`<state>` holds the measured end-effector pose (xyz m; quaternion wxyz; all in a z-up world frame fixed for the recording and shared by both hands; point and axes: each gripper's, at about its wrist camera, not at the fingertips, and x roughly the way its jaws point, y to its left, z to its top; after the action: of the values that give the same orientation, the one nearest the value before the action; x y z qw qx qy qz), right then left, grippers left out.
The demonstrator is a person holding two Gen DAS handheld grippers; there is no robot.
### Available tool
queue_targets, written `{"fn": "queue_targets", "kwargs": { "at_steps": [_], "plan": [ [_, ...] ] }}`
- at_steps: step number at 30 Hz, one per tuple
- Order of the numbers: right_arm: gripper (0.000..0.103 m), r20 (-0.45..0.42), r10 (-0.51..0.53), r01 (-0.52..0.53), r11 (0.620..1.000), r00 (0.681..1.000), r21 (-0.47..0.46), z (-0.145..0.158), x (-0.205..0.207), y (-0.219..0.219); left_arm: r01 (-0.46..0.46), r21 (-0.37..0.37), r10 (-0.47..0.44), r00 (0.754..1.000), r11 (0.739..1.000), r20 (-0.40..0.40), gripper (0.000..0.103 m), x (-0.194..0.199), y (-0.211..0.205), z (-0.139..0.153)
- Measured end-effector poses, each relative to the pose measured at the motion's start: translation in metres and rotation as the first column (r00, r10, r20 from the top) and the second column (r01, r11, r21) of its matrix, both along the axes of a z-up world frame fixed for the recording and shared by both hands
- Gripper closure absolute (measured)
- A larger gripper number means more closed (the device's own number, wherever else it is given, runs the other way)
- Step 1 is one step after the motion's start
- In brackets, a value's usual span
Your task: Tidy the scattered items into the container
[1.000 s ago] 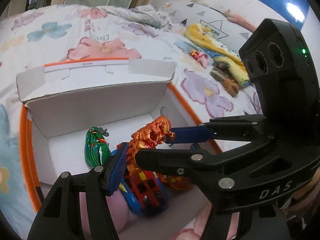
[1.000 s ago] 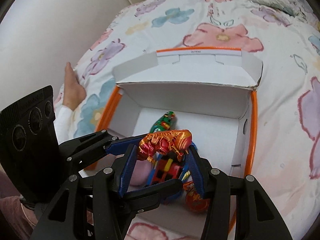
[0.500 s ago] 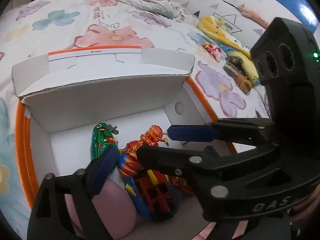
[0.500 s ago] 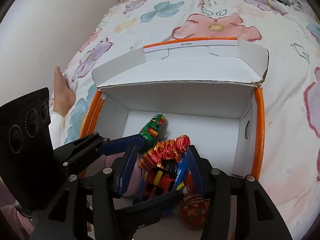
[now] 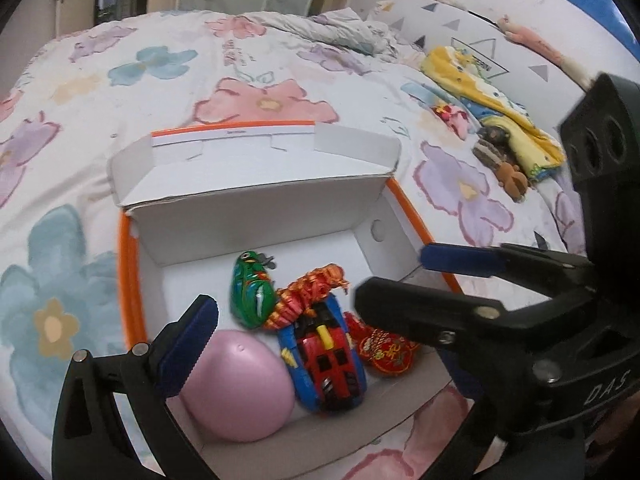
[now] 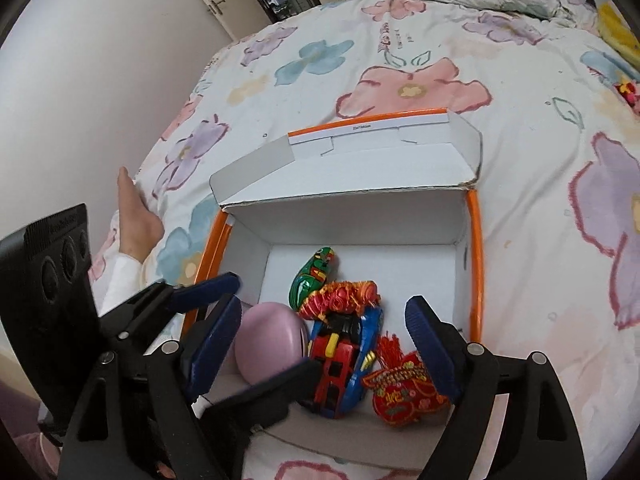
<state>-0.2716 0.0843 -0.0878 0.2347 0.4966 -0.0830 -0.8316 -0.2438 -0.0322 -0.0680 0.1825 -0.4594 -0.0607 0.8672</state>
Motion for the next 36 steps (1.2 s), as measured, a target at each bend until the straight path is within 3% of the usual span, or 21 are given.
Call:
{"fn": "queue_targets", "kwargs": {
  "at_steps": [12, 15, 18, 25, 30, 36],
  "plan": [
    [0.015, -0.078, -0.064, 0.073, 0.99, 0.995, 0.119, 0.03, 0.033, 0.0, -0.102, -0.054, 0.1, 0.994, 0.993, -0.036, 0.001, 0.029, -0.016, 0.022],
    [0.011, -0.099, -0.089, 0.102, 0.984, 0.991, 0.144, 0.038, 0.04, 0.003, -0.123, -0.065, 0.12, 0.992, 0.99, -0.046, 0.0, 0.036, -0.019, 0.027],
    [0.0, -0.122, -0.109, 0.129, 0.977, 0.986, 0.171, 0.047, 0.048, 0.005, -0.139, -0.101, 0.133, 0.989, 0.985, -0.061, 0.0, 0.043, -0.021, 0.032],
    [0.0, -0.139, -0.11, 0.139, 0.967, 0.984, 0.213, 0.064, 0.07, 0.006, -0.151, -0.146, 0.138, 0.986, 0.978, -0.097, 0.0, 0.064, -0.022, 0.048],
    [0.0, -0.161, -0.112, 0.149, 0.959, 0.981, 0.242, 0.074, 0.089, 0.005, -0.207, -0.212, 0.171, 0.97, 0.955, -0.175, 0.0, 0.086, -0.018, 0.067],
    [0.0, -0.186, -0.114, 0.156, 0.961, 0.976, 0.228, 0.088, 0.11, 0.006, -0.237, -0.239, 0.188, 0.96, 0.942, -0.209, 0.0, 0.101, -0.017, 0.079]
  ]
}}
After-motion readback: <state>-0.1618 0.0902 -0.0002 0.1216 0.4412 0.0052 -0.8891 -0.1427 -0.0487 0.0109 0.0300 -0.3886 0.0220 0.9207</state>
